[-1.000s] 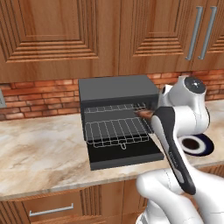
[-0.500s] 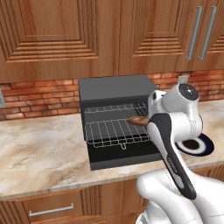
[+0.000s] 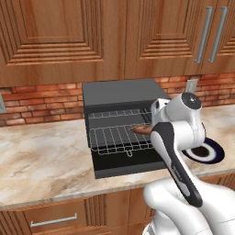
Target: Pull the toaster oven rack outwards. Pick up the baguette from the plate and place it on the toaster oven rack. Close the toaster oven door fully and set the temperature to the lowest setting.
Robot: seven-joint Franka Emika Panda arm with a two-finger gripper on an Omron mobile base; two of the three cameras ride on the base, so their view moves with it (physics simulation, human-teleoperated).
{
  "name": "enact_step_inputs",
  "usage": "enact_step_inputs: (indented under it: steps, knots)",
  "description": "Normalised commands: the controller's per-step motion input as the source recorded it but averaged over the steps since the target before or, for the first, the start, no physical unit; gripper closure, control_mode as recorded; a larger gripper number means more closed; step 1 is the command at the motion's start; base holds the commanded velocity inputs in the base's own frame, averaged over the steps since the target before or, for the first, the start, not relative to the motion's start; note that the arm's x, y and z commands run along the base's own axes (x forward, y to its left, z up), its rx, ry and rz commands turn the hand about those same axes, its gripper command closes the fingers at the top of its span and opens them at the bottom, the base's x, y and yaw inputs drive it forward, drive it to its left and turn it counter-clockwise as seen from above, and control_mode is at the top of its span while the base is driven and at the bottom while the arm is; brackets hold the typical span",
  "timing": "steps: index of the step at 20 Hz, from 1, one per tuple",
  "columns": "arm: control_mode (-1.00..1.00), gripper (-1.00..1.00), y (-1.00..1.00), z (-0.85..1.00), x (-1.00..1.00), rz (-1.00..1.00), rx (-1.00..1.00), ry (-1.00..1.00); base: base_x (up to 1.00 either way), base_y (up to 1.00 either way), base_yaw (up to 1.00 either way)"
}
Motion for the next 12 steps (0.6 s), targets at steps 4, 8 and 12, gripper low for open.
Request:
enact_step_inputs:
  steps: [4,8,12]
  knots:
    - [-1.0,1.0,0.02,-0.19,0.24,0.02,0.0,0.0,0.0,0.0,0.0]
    - [-1.0,1.0,0.12,-0.17,0.2,0.01,-0.01,0.0,0.0,0.0,0.0]
    - [-1.0,1.0,0.19,-0.18,0.24,0.0,-0.02,0.0,0.0,0.0,0.0]
